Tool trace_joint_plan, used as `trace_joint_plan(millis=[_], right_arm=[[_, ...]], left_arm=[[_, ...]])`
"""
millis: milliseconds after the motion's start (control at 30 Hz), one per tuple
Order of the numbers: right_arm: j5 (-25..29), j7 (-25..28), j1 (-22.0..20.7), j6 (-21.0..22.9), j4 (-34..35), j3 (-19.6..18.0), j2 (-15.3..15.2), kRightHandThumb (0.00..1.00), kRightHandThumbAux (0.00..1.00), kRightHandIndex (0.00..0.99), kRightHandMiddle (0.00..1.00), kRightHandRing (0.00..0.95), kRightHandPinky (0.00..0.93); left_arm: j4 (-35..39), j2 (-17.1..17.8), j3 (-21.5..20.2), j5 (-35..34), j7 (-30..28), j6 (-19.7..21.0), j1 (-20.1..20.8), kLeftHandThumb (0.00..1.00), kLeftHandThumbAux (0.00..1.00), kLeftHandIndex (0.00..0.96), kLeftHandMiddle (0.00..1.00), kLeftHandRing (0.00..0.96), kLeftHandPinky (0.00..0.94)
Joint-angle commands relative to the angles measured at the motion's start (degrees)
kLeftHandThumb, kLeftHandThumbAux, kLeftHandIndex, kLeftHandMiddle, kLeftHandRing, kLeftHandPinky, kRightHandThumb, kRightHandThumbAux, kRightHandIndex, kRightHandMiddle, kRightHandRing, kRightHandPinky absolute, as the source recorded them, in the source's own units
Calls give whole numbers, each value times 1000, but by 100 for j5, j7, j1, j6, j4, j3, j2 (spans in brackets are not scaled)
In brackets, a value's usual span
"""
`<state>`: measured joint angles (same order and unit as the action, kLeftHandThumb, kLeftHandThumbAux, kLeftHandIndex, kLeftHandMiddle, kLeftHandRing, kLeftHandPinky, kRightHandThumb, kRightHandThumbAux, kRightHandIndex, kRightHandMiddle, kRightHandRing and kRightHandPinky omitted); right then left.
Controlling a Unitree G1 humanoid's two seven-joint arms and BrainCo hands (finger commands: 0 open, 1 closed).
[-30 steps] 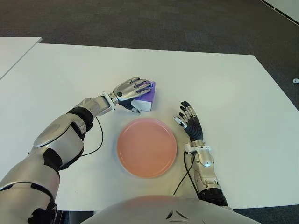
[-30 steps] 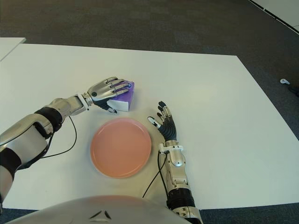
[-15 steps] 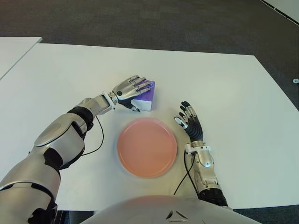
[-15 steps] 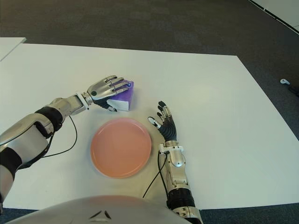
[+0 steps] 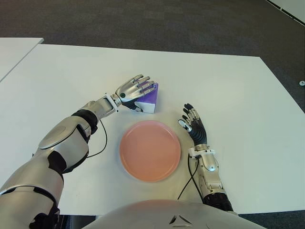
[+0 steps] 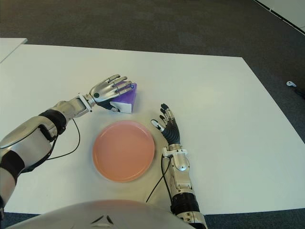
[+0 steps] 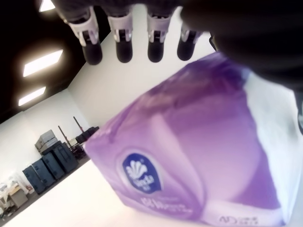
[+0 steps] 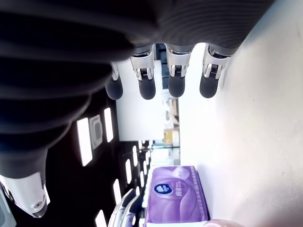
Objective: Put the tissue paper into the plate.
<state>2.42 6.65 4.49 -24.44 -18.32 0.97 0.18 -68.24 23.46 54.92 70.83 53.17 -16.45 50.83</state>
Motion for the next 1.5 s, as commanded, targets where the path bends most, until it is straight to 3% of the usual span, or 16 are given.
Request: trace_joint_plan(millis=[33, 433, 1100, 1500], right_arm=[[-14, 3, 662, 621, -527, 28, 6, 0, 589, 0, 0, 0, 0], [-6, 3, 763, 649, -414, 52, 10, 0, 592, 0, 0, 0, 0], [-19, 39, 1057, 856, 33, 159, -33, 0, 585, 0, 0, 0, 0], [21, 73, 1174, 946, 204, 168, -37, 0, 601, 0, 0, 0, 0]], left_arm=[[-111, -89, 62, 14, 95, 93, 34, 0, 350, 0, 0, 0, 0], [-255, -200, 55, -86, 77, 8, -108, 15, 362, 0, 0, 0, 0], [-698, -394, -33, -689, -717, -328, -672, 50, 341, 0, 0, 0, 0], [-679, -356, -159, -1037, -1223, -579, -776, 78, 340, 0, 0, 0, 0]])
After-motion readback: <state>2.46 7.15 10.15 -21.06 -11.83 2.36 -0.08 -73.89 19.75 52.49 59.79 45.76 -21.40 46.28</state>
